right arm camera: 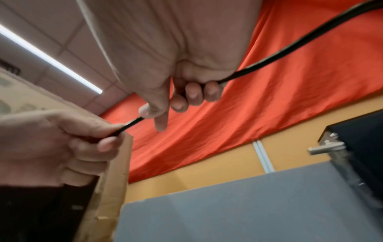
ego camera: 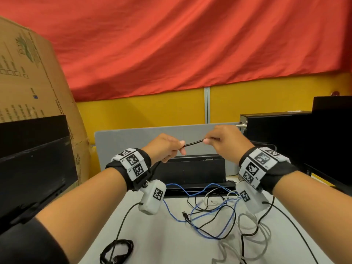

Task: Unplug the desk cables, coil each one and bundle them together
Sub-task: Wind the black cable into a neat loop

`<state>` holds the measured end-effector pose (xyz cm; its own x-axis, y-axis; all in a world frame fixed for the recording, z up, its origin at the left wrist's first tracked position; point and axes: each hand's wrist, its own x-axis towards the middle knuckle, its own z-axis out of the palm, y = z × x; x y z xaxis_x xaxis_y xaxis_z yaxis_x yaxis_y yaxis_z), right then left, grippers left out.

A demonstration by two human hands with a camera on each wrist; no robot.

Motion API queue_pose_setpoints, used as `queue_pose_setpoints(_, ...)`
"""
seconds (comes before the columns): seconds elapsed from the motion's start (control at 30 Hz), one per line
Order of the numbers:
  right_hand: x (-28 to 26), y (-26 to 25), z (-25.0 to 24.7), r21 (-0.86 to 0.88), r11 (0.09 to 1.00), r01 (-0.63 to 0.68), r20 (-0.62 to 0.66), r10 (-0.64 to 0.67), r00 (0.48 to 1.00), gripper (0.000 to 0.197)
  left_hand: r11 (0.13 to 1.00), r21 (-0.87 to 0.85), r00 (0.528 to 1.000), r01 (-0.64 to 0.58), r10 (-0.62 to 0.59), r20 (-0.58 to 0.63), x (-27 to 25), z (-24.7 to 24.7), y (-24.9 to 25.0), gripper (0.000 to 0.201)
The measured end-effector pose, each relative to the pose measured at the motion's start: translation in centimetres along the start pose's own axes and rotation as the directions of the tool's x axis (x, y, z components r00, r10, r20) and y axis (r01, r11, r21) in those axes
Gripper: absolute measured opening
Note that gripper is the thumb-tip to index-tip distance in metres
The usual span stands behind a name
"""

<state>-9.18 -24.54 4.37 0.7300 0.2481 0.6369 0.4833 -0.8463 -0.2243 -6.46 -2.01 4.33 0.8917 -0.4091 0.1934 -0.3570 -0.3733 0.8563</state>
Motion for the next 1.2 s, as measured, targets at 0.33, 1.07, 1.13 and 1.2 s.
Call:
queue_pose_setpoints(0.33, -1.2, 2.0, -1.4, -0.259, 0.946, 0.195, -0.185, -0.247, 0.951, 0.013, 0.975, 0.136, 0.975, 0.177, -0.192, 0.112, -0.8, 0.5, 0.6, 0.033)
queue_pose_setpoints(1.07, -1.1, 4.1, -1.3, -0.369, 0.924, -0.099, -0.157, 0.043, 0.987, 0.033, 0.624, 0.679, 0.917, -0.386, 0.339, 0.209, -3.7, 1.8, 0.3, 0.035)
queue_pose_setpoints(1.13, -0.8, 4.2, -1.0, -0.354, 0.929, -0.105, -0.164, 0.049, 0.985, 0.031, 0.636, 0.655, 0.913, -0.407, 0.306, 0.27, -4.0, 2.9, 0.6, 0.037)
queue_pose_setpoints(1.2, -0.6, 4.3, -0.5, -0.334, 0.936, -0.107, -0.146, 0.061, 0.987, 0.025, 0.63, 0.662, 0.914, -0.406, 0.263, 0.31, -4.2, 3.7, 0.6, 0.038)
